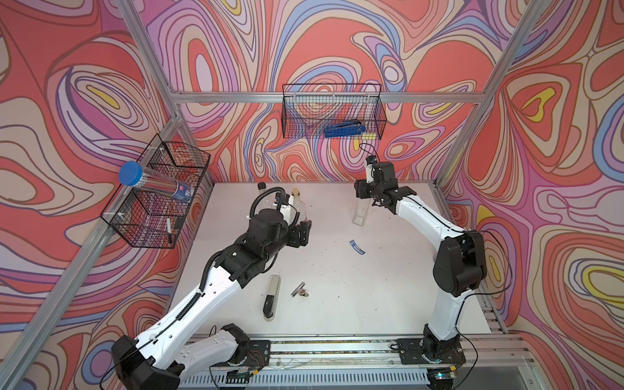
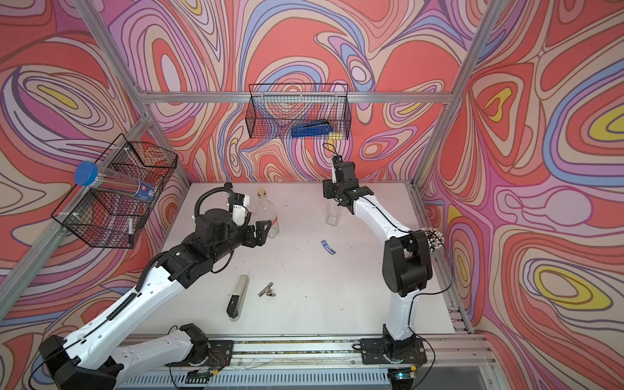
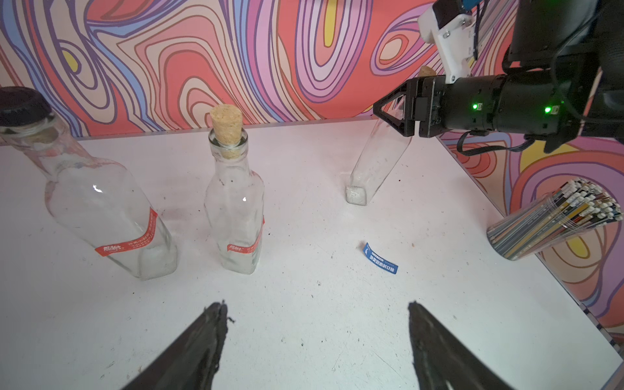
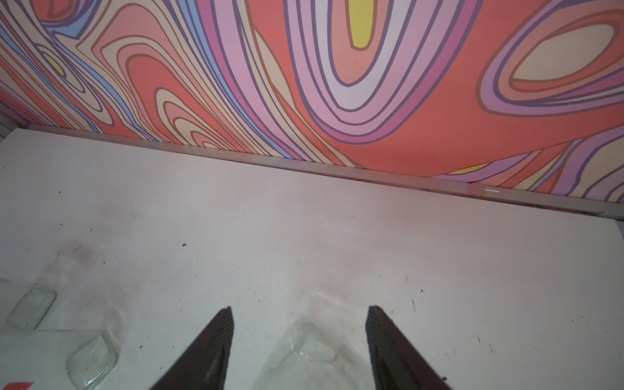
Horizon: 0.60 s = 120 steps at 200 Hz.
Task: Remove the label from the bottle
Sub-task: Place the bottle at the center of the board.
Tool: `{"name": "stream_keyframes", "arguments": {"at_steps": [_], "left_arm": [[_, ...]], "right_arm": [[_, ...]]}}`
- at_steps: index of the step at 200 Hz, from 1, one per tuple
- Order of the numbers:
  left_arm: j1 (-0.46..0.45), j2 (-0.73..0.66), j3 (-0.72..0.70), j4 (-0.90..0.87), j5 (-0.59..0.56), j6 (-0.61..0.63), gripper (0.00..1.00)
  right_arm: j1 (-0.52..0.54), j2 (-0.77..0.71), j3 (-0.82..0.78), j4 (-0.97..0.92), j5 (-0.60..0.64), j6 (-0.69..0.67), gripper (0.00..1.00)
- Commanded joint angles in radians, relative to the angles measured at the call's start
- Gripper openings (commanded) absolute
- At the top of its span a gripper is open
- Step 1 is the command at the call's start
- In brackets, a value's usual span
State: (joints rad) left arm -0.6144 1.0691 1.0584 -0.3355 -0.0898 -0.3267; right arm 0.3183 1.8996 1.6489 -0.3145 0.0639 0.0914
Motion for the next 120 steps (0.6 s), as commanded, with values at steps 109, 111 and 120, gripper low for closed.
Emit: {"name": "stream_keyframes", "arguments": {"at_steps": [109,111,120], "left_arm": [[0.005,-0.004,0.000,0.025,-0.002,0.002,0.85],[0.005,-0.004,0.000,0.025,-0.002,0.002,0.85],[0.005,-0.004,0.000,0.026,-0.002,0.002,0.85]], "right_arm": [[0.013,-0.056,-0.004,0.002,0.024,-0.002,0.96],[0.013,-0.056,-0.002,0.002,0.024,-0.002,0.96],[0.013,-0.057,-0.002,0.000,0.022,-0.002,0.98]]}}
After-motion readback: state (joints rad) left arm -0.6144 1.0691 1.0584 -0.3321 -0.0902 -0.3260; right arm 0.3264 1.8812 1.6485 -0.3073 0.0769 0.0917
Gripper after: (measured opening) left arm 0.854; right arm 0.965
